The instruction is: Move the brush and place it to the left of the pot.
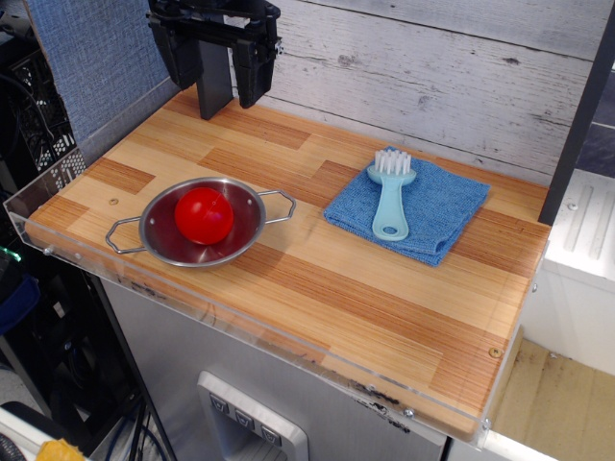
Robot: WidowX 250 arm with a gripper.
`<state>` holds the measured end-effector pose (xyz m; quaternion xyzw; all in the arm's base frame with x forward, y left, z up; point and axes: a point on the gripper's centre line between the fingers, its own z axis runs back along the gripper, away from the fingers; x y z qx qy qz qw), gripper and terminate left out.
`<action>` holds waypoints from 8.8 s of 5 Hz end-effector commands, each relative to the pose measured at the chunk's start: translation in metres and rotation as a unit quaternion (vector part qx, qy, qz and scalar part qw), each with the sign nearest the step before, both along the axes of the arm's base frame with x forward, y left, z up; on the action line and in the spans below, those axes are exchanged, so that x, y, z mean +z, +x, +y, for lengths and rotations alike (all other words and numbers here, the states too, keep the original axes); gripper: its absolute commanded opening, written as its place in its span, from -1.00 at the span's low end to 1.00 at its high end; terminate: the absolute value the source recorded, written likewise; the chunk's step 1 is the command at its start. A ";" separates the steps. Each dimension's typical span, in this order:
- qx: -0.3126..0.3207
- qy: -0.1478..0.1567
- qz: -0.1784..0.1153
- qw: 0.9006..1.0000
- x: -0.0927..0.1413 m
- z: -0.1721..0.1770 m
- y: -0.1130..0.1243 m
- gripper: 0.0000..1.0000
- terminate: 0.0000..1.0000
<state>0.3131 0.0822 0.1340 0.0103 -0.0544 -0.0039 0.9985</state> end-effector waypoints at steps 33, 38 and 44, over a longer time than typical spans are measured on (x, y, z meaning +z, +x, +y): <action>-0.149 0.033 0.082 0.985 -0.102 0.116 0.032 -1.00 -1.00; -0.040 0.025 -0.062 0.997 0.010 0.081 -0.001 1.00 -1.00; -0.058 0.030 -0.035 0.997 0.019 0.042 0.006 1.00 1.00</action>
